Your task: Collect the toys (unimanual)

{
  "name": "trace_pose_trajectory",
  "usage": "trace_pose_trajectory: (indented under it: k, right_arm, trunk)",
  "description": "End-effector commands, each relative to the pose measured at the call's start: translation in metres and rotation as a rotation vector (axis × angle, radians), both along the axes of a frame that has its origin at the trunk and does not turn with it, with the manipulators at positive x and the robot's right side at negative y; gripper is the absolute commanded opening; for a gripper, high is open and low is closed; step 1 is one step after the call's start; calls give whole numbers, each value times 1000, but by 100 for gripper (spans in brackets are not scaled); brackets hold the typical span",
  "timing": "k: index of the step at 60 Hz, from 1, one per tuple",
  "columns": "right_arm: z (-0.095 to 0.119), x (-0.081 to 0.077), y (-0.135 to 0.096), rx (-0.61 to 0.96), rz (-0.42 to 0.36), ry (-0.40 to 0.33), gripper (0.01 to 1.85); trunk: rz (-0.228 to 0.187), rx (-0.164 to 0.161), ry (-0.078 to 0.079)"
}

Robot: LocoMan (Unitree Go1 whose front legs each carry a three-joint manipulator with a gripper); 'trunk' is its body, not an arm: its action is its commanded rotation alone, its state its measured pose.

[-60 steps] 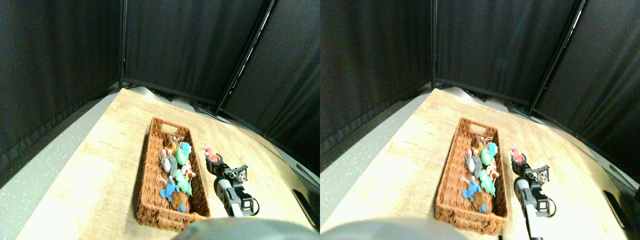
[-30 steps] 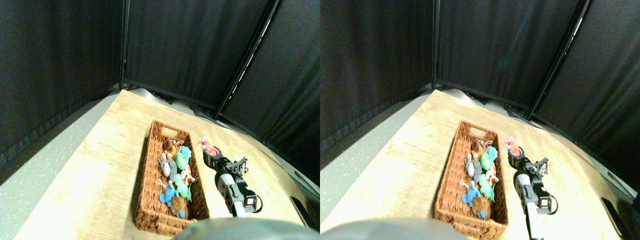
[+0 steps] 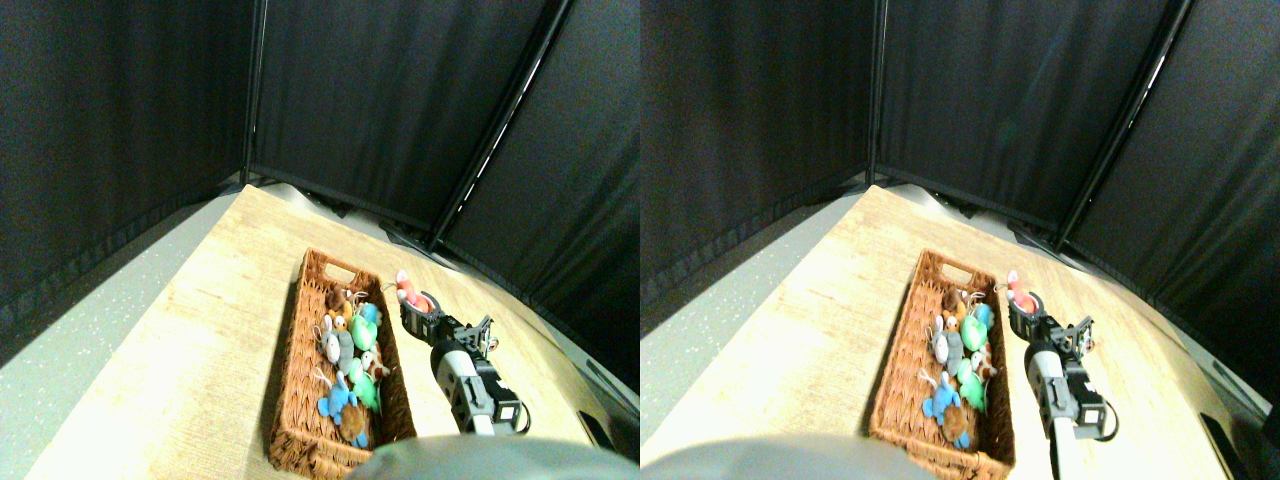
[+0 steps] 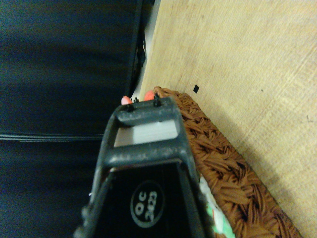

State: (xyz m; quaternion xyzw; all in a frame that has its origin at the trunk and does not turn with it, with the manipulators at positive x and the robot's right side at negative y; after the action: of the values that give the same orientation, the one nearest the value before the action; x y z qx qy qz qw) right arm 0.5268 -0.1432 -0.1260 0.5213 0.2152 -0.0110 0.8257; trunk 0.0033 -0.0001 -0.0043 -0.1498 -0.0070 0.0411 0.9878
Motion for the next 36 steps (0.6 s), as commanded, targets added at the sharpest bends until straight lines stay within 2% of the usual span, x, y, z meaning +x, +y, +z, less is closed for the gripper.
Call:
trace_pose_trajectory:
  k: [1,6,9,13,15,19,22,30,36]
  right_arm:
    - [7,-3,5,21,29,-43,20]
    - [11,-6,10,84,10,-3,19]
    - [12,-7,14,107,13,7,19]
    - [11,-9,19,95,37,-2,17]
    - [10,-8,20,79,63,-10,18]
    - [9,-8,21,92,69,0,19]
    - [8,-9,23,94,66,22,21]
    - [6,-9,28,85,97,2,21]
    - [3,-8,29,43,104,-6,22]
  trunk:
    - [8,-15,-29]
    - [18,-22,-31]
    - [21,-27,-43]
    - [24,-35,-51]
    - [26,-40,-51]
    - [32,-48,-45]
    - [35,-51,-47]
    - [41,-62,-57]
    - [45,-79,-48]
